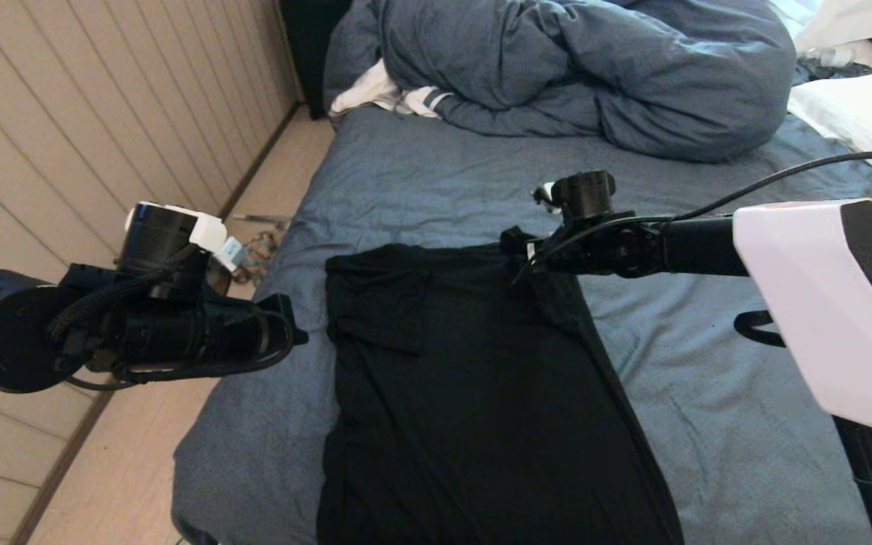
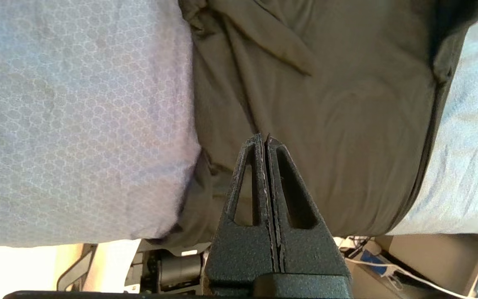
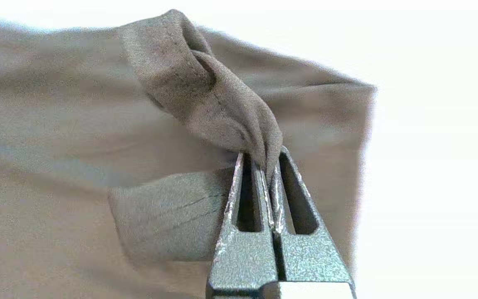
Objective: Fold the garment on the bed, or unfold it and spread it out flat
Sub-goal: Unford the black T-shirt
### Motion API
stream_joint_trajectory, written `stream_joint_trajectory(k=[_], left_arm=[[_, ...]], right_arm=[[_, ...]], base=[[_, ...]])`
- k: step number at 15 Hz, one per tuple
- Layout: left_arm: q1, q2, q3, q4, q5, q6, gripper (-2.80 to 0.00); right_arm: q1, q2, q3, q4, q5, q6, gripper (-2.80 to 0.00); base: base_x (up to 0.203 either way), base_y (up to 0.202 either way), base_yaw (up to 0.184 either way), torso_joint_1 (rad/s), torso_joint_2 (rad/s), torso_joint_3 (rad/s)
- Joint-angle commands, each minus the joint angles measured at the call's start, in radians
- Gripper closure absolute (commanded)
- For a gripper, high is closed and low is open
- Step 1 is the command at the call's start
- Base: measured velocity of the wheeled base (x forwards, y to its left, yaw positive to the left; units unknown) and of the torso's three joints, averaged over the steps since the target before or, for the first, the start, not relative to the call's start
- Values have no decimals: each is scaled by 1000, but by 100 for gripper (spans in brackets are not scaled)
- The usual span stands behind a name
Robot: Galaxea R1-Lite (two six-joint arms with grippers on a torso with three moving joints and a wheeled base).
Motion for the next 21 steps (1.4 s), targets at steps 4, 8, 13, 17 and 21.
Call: stream_joint_trajectory(k=[4,8,13,17,21], left_arm=[[0,0,0,-1,-1,-4,0],[-13,9,3,-1,1,-4,0],[-23,29,4,-1,1,-4,0],[-30,56,1,-1,4,-4,0],[-36,64,1,-4,4,-4,0]], right_arm=[[-160,-74,52,-4,0,-3,0],[-272,-67,112,-8,7,-2,0],[-326,-25,165,-83,17,-11,0],[-358,-6,173,-87,17,-8,-280],[-402,-38,231,-90,17,-6,-280]], base=[[0,0,0,0,0,0],[0,0,0,0,0,0],[0,0,0,0,0,0],[0,0,0,0,0,0],[0,0,0,0,0,0]])
